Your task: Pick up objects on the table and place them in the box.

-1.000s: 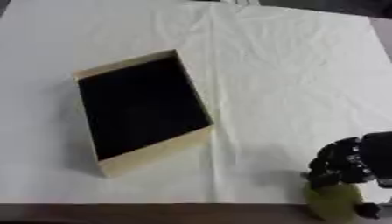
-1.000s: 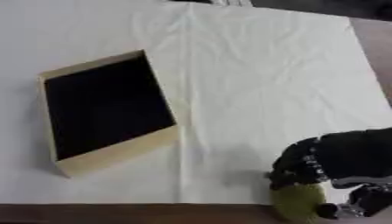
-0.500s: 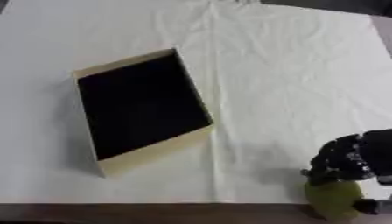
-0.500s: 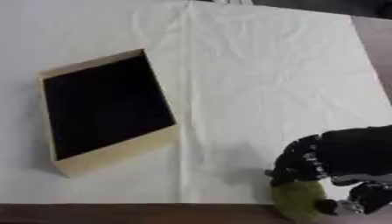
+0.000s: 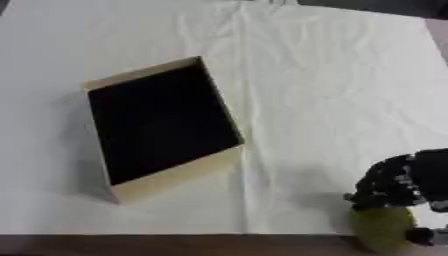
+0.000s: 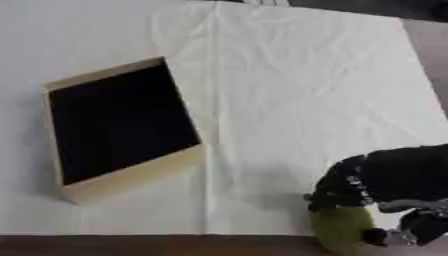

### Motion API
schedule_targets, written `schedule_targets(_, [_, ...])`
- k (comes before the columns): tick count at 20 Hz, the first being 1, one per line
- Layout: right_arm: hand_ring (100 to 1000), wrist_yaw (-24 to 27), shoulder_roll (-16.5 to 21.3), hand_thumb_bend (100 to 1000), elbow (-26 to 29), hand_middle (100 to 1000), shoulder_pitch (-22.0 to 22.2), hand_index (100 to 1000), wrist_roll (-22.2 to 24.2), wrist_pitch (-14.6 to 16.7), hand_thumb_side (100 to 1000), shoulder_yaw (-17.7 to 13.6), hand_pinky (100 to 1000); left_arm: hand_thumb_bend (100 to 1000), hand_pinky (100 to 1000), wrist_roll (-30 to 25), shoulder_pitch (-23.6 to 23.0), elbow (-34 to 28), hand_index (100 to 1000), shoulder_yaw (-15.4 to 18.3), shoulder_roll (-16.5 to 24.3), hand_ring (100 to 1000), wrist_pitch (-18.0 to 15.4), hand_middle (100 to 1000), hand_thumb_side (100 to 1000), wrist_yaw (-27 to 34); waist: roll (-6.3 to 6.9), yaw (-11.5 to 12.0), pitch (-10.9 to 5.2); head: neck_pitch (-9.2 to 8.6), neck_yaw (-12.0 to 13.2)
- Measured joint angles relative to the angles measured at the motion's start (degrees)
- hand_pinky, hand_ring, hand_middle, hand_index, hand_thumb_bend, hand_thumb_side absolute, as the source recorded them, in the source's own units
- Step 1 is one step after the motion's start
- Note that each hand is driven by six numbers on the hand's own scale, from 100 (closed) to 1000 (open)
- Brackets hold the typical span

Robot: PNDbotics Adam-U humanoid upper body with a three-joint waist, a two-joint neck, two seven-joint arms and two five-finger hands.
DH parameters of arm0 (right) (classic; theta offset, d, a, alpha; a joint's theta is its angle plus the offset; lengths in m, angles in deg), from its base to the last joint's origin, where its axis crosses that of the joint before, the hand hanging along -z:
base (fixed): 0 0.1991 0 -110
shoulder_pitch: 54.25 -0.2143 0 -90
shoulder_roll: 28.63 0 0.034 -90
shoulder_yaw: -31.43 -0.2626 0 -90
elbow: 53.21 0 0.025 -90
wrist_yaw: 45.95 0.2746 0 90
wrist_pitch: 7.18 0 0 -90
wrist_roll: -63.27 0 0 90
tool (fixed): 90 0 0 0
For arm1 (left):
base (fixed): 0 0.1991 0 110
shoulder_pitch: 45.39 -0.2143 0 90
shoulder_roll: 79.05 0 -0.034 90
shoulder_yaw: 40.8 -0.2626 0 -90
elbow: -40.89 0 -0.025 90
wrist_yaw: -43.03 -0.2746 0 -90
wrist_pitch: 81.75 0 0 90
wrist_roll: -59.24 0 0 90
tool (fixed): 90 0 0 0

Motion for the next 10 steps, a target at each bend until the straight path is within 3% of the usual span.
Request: schedule_targets(10, [852, 0.43, -0.49, 297, 0.00, 812, -0.25, 953, 2.85, -1.81, 100, 0.72, 848, 895, 553, 0.00, 0.04, 0.00, 705, 0.00, -0.02, 684, 0.00, 685, 758, 0.13, 0.13, 0.11, 0.42, -0.47, 0.00])
